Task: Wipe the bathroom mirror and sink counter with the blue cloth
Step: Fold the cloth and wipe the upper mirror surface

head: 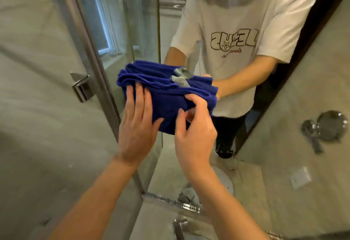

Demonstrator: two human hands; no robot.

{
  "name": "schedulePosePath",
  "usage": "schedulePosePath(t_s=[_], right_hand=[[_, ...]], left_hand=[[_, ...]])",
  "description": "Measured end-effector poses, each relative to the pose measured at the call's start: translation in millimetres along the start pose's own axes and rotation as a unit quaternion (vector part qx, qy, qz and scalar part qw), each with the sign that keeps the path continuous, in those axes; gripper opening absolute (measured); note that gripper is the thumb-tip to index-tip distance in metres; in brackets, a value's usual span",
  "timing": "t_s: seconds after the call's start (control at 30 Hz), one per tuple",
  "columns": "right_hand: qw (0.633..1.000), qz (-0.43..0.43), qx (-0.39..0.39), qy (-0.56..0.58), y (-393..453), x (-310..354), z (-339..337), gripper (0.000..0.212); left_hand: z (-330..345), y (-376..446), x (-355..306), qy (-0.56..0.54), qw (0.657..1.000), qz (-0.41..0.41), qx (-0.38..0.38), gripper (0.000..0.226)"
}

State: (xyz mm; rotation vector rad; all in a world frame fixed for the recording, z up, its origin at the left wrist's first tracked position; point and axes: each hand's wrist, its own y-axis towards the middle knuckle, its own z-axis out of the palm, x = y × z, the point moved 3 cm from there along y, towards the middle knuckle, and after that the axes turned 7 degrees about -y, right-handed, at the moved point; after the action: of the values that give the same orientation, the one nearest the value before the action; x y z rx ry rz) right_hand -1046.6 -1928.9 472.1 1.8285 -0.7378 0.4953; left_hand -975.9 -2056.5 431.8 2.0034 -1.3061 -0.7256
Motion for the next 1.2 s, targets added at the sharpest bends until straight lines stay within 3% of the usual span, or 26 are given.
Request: schedulePosePath(t_s=[0.2,0.37,0.6,0.73,0.93,1.2], right_hand=[[0.999,0.021,0.042,0.012,-18.8,38.3,56.3,0.036],[0.998,0.014,0.065,0.009,-20.5,36.6,50.1,0.039],[0.997,0.053,-0.038,-0.045,-19.2,-8.8,3.3,0.04],[0.992,0.091,-0.062,-0.057,-19.5,-2.3,9.9,0.043],[0.998,0.032,0.025,-0.045,-20.6,44.9,59.8,0.045],[0.998,0.006,0.052,-0.044,-30.0,23.5,42.7,0.049]], left_hand=[[-7.7,-10.1,63.7,0.059,0.998,-0.012,0.033,0.071],[-5.4,-11.8,59.1,0.002,0.999,-0.027,0.021,0.075],[11.1,-14.0,-13.4,-0.063,0.998,-0.014,0.025,0.074],[10.9,-13.2,-1.1,-0.05,0.998,0.013,0.029,0.074],[0.8,-21.1,62.6,-0.026,0.998,-0.041,0.032,0.069],[5.1,-25.7,46.3,-0.066,0.995,-0.081,-0.011,0.08]])
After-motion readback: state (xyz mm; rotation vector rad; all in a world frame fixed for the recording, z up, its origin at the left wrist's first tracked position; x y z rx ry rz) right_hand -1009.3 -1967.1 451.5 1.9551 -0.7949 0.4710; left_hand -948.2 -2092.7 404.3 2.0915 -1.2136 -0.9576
